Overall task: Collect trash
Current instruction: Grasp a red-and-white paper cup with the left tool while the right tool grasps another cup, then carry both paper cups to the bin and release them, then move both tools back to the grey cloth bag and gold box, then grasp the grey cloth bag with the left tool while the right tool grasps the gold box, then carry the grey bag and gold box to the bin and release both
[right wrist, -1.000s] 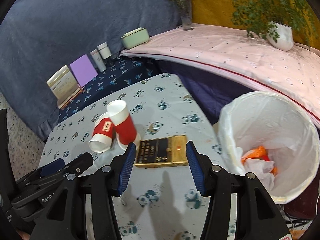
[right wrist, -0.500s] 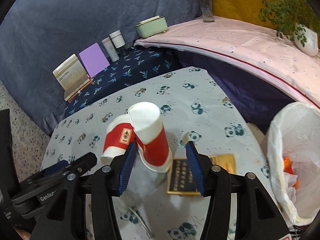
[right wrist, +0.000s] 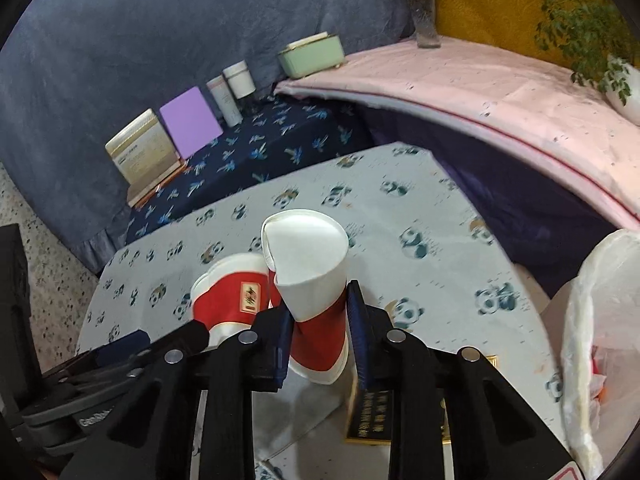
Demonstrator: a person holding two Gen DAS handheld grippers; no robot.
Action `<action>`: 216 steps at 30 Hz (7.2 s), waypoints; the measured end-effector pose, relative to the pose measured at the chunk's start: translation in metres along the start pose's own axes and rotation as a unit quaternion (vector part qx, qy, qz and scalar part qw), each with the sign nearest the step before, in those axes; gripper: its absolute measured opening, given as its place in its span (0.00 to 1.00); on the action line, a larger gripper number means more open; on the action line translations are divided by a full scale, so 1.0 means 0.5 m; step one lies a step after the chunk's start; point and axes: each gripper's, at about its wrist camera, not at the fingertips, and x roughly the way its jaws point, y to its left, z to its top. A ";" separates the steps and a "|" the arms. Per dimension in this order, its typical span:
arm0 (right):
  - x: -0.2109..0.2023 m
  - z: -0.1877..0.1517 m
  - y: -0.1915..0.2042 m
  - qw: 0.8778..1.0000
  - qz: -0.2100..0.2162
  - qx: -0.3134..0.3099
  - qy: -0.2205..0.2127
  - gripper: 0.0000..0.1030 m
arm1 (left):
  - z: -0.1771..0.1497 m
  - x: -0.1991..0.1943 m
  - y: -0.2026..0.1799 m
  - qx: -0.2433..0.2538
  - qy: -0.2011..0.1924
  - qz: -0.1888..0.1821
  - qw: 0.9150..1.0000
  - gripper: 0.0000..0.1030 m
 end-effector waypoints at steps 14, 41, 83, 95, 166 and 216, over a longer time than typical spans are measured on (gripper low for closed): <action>-0.007 0.010 -0.078 0.999 -0.025 0.038 -0.009 0.24 | 0.012 0.094 -0.043 0.007 0.043 0.007 0.999 0.66; -0.226 0.002 -0.180 0.992 -0.047 0.074 -0.088 0.24 | -0.039 -0.092 -0.263 0.101 -0.029 -0.037 0.994 0.66; -0.378 -0.067 -0.464 0.966 -0.130 0.183 -0.129 0.43 | -0.159 -0.070 -0.557 0.209 0.003 -0.107 0.972 0.88; -0.362 -0.058 -0.415 0.973 -0.118 0.162 -0.119 0.43 | -0.145 -0.076 -0.494 0.182 0.000 -0.093 0.979 0.88; -0.047 -0.111 -0.114 0.997 -0.073 0.026 0.029 0.24 | -0.122 -0.019 -0.106 0.098 0.020 -0.023 0.995 0.07; -0.369 -0.133 -0.538 0.959 -0.201 0.174 -0.095 0.25 | -0.194 -0.034 -0.618 0.255 0.013 -0.092 0.962 0.39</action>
